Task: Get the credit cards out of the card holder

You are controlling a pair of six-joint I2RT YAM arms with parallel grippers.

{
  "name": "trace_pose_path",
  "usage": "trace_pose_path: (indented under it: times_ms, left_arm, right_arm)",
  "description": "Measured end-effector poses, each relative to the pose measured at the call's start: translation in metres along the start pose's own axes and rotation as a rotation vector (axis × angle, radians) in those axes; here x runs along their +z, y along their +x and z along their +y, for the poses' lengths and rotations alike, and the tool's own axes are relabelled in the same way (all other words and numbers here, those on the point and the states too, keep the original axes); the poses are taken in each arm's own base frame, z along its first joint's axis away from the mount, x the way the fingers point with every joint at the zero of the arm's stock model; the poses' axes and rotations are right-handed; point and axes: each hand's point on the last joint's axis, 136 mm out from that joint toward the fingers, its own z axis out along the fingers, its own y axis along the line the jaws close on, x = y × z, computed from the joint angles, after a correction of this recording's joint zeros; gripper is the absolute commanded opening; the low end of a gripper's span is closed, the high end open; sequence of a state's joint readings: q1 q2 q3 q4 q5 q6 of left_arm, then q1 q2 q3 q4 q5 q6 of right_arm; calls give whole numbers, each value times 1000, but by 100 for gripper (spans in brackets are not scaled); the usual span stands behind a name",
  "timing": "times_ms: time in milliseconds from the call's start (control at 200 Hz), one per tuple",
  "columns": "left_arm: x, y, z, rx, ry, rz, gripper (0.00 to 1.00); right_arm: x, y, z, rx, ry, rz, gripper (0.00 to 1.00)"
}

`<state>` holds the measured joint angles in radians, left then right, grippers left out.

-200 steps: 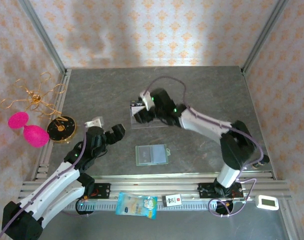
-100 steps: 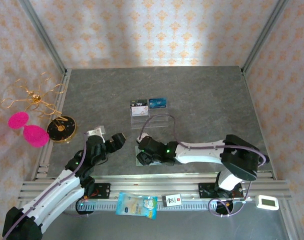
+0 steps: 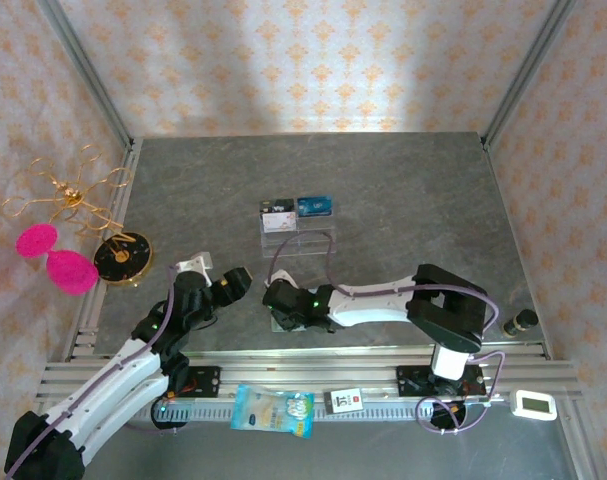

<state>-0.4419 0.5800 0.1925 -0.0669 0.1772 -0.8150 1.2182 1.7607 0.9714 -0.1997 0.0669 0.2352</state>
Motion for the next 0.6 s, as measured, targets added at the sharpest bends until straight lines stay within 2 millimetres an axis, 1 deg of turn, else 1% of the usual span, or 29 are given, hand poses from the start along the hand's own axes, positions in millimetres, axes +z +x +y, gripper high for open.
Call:
trace_pose_path:
  times_ms: [140, 230, 290, 370, 435, 601]
  left_arm:
    - [3, 4, -3, 1, 17, 21, 76]
    - [4, 9, -4, 3, 30, 47, 70]
    - [6, 13, -5, 5, 41, 64, 63]
    - [8, 21, -7, 3, 57, 92, 51]
    - [11, 32, -11, 16, 75, 129, 39]
    - [18, 63, -21, 70, 99, 234, 17]
  right_arm:
    - [0, -2, -1, 16, 11, -6, 7]
    - [0, -3, -3, 28, 19, -11, 0]
    - [1, -6, -2, 47, 15, -24, 0]
    - [-1, -8, -3, 84, -7, -49, 0]
    - [-4, -9, -5, 120, -30, -69, 0]
    - [-11, -21, -3, 193, -86, -119, 0]
